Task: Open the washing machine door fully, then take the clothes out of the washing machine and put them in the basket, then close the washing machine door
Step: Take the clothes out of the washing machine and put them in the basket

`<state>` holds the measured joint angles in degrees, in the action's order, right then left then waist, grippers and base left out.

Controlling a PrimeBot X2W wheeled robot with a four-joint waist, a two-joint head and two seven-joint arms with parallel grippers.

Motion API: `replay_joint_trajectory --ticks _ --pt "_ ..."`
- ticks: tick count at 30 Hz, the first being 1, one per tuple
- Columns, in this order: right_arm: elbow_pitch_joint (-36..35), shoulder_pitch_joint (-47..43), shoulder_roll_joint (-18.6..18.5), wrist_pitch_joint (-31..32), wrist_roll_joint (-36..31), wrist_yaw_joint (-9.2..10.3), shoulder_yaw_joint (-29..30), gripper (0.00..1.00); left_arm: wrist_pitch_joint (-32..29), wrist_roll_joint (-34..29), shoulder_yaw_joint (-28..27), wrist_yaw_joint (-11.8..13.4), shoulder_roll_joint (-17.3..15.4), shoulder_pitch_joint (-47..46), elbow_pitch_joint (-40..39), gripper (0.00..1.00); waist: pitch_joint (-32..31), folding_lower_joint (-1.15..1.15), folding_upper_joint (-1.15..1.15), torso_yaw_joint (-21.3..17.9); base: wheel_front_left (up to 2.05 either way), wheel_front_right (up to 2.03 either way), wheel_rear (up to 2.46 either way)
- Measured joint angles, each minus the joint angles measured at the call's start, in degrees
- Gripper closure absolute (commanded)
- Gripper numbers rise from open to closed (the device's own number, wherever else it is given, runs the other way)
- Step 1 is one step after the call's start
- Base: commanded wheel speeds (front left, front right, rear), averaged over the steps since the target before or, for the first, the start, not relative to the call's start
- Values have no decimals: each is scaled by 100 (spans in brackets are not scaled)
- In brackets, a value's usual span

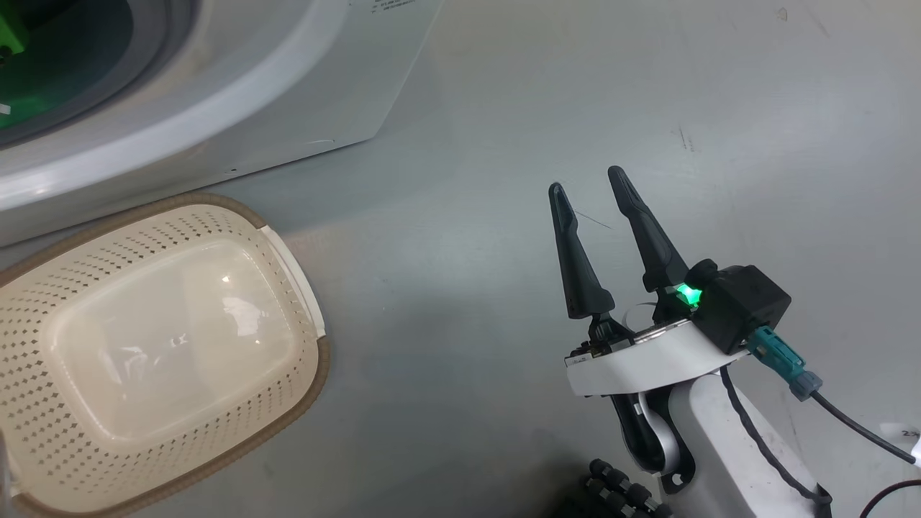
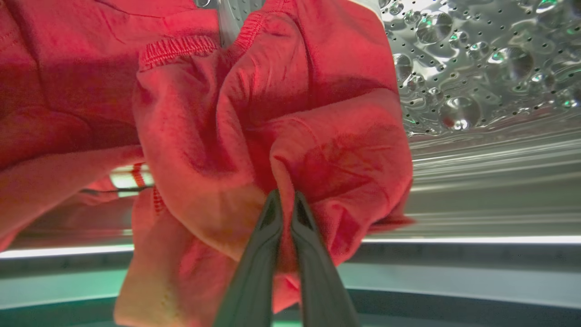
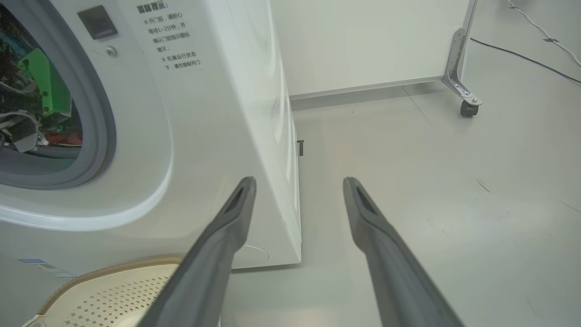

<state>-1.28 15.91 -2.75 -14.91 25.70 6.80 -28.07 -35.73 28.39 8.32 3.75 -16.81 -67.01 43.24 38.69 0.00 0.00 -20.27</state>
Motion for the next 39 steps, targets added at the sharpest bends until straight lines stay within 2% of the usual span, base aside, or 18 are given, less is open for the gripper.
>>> replay_joint_trajectory --ticks 7,17,24,39 --pt "3 38 -3 0 -58 1 135 0 236 82 -79 -55 178 -52 67 100 -9 0 0 94 0 0 0" --pt "56 64 -2 0 -126 5 219 0 915 178 -187 -212 330 -55 121 100 -91 0 0 286 0 0 0" --pt "159 80 -3 -1 -227 42 292 0 1636 175 -219 -360 397 9 138 100 -220 0 0 398 0 0 0" --pt "432 31 -7 -1 -479 42 398 0 3255 15 -49 -642 721 868 144 100 -720 0 0 715 0 0 0"
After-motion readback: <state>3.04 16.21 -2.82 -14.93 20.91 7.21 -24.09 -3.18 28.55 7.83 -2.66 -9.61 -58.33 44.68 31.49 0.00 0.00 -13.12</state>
